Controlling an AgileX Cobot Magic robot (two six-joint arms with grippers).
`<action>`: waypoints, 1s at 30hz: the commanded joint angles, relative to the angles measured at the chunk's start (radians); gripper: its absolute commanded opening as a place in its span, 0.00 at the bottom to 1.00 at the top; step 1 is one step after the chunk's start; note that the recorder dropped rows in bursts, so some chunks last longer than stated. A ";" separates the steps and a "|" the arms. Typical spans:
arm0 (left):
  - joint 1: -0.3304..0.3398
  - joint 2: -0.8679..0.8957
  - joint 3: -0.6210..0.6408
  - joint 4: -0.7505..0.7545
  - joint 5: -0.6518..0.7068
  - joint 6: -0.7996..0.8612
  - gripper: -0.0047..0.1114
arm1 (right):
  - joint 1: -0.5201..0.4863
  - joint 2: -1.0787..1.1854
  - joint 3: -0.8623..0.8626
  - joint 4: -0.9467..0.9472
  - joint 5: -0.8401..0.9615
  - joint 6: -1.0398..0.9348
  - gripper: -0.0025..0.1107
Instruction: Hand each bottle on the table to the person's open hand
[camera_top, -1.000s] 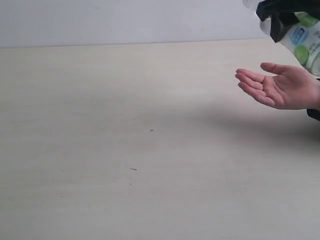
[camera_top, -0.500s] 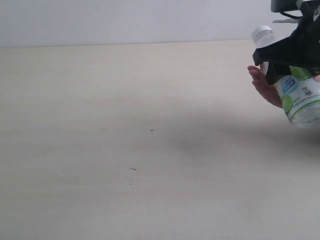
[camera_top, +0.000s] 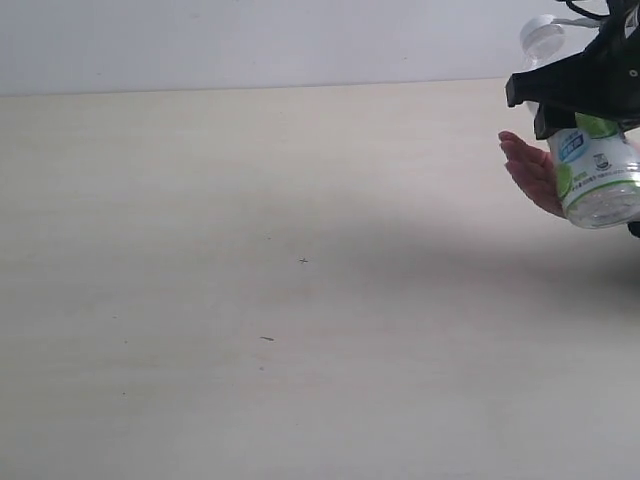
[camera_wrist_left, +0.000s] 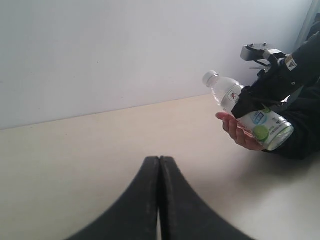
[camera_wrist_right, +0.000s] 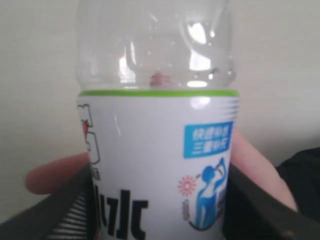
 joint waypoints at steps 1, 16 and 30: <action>0.000 -0.006 0.004 -0.009 -0.010 0.003 0.04 | -0.006 0.002 0.013 -0.017 -0.015 0.007 0.08; 0.000 -0.006 0.004 -0.009 -0.010 0.003 0.04 | -0.006 0.002 0.060 -0.036 -0.098 0.028 0.78; 0.000 -0.006 0.004 -0.009 -0.010 0.003 0.04 | -0.006 0.002 0.060 -0.040 -0.125 0.023 0.77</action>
